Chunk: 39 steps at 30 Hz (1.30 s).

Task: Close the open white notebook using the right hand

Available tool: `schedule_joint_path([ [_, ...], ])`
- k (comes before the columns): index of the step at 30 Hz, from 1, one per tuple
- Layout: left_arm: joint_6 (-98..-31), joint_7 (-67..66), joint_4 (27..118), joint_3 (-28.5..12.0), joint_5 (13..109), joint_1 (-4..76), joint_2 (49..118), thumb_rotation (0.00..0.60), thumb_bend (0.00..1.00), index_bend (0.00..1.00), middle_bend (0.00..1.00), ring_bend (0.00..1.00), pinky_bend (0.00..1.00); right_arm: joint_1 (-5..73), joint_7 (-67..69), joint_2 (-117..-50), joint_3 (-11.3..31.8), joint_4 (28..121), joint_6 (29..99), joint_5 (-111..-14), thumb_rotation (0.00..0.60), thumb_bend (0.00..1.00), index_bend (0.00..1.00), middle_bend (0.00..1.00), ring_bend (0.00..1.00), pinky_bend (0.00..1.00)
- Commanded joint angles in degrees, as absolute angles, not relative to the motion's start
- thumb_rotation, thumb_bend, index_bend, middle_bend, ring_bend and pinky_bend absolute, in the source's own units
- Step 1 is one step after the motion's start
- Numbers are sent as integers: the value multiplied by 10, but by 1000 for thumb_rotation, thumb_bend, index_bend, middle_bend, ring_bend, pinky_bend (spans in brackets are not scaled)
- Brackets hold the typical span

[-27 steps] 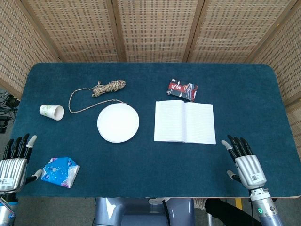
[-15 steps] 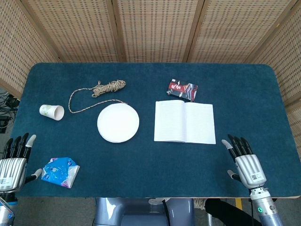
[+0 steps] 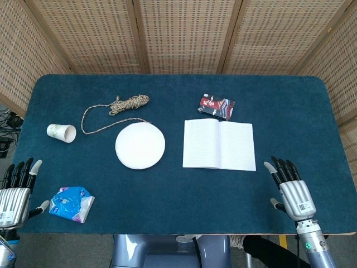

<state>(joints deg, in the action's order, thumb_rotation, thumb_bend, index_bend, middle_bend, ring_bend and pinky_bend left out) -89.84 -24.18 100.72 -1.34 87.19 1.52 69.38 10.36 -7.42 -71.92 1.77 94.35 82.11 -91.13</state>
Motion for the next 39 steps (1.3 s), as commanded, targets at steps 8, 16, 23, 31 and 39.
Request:
schedule_joint_path([
  [8,-890,-236,1004,-19,860,19,694,600,95,0,0,0,0,175,-152,-744,84,1000,741,-847,600,195,0,0,0,0],
  [16,-882,-222,998,-23,850,23,695,600,96,0,0,0,0,247,-266,-821,145,1020,687,-721,600,196,0,0,0,0],
  [23,-876,-200,992,-28,843,27,694,600,96,0,0,0,0,281,-346,-888,155,1035,702,-666,600,196,0,0,0,0],
  [31,-867,-189,989,-30,833,31,693,600,95,0,0,0,0,326,-418,-963,165,1028,714,-624,600,204,0,0,0,0],
  [39,-857,-174,976,-33,818,33,693,600,97,0,0,0,0,368,-444,-1026,182,980,717,-584,600,218,0,0,0,0],
])
